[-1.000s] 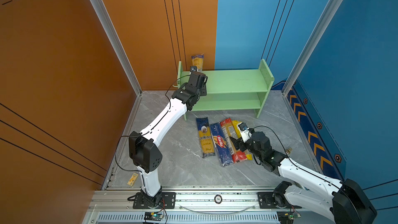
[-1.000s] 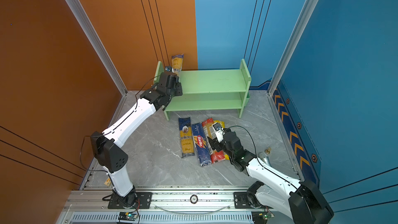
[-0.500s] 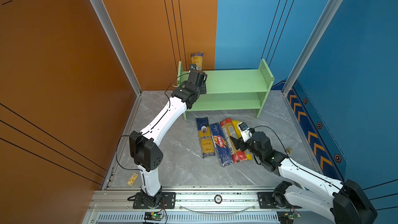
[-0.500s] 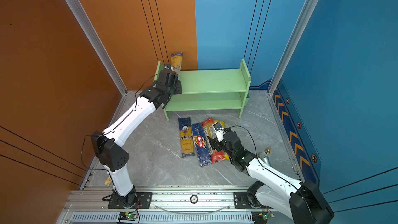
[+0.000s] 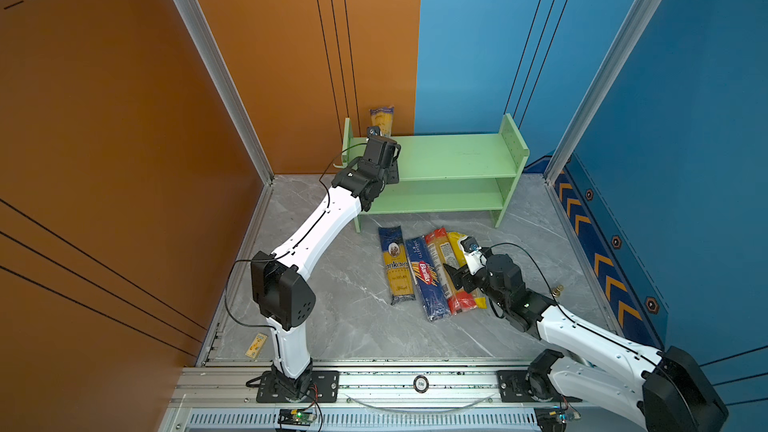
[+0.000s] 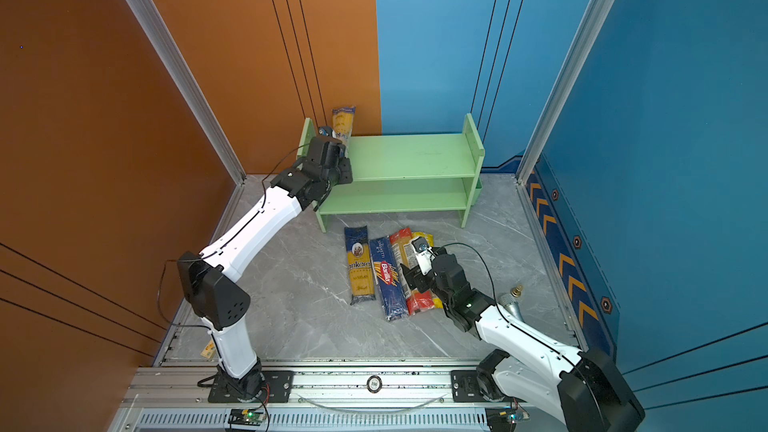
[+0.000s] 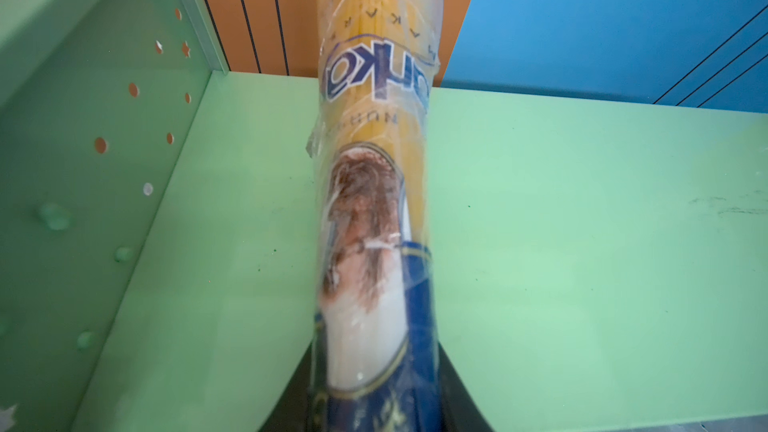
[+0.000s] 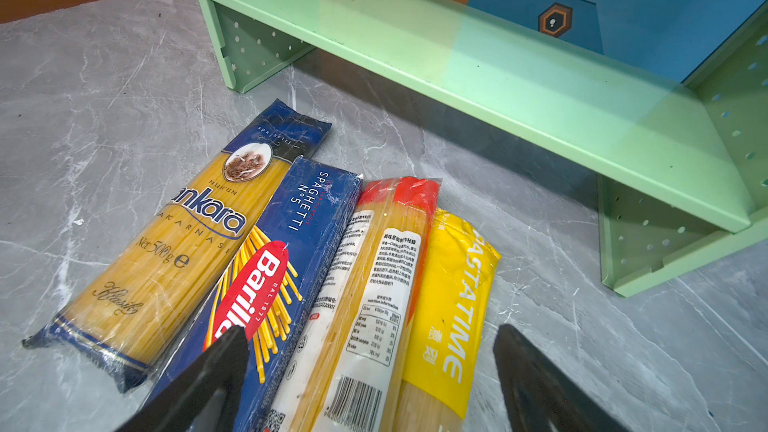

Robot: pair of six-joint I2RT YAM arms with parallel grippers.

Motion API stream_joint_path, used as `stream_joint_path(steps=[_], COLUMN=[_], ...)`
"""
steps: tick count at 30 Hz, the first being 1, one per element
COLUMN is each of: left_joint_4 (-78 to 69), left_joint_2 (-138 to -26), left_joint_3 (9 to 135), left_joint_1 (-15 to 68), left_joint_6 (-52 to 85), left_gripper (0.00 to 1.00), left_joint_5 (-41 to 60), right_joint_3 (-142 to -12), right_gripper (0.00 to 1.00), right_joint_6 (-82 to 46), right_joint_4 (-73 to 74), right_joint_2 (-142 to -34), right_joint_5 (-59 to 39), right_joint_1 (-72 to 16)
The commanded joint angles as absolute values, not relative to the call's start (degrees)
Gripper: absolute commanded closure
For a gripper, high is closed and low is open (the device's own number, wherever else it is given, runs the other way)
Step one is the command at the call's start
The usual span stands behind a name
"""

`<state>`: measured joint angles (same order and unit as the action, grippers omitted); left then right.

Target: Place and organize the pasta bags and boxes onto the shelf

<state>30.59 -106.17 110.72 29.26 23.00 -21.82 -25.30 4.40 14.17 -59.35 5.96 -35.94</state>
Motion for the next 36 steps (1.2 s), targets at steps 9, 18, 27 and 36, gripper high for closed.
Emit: stream_joint_path(steps=[9,18,27,36], left_joint_4=[24.3,24.3,24.3,24.3], left_joint_2=[-106.3,-106.3,-106.4,-106.4], left_joint_3=[113.4,112.8,112.1,111.7], left_joint_1=[28.9,28.8,28.7,28.6], left_joint_6=[24.2,24.6,24.7,24.8], left_gripper=[0.97,0.89,0.84,0.8], left_joint_5=[-22.4,-22.2,-21.7,-20.9], right_joint_3=[-24.5,-24.3,-24.1,-23.9], right_gripper=[0.1,0.09,0.09,0.09], right_joint_6=[3.7,3.6,3.4,3.3], right_joint_4=[15.3,15.4,15.8,15.9], right_joint_2=[-58.9,-59.0,-59.0,-58.9], right_joint_5=[4.5,4.6,4.7,4.7], right_joint_1=[-35.5,-35.4,-35.3,-35.3])
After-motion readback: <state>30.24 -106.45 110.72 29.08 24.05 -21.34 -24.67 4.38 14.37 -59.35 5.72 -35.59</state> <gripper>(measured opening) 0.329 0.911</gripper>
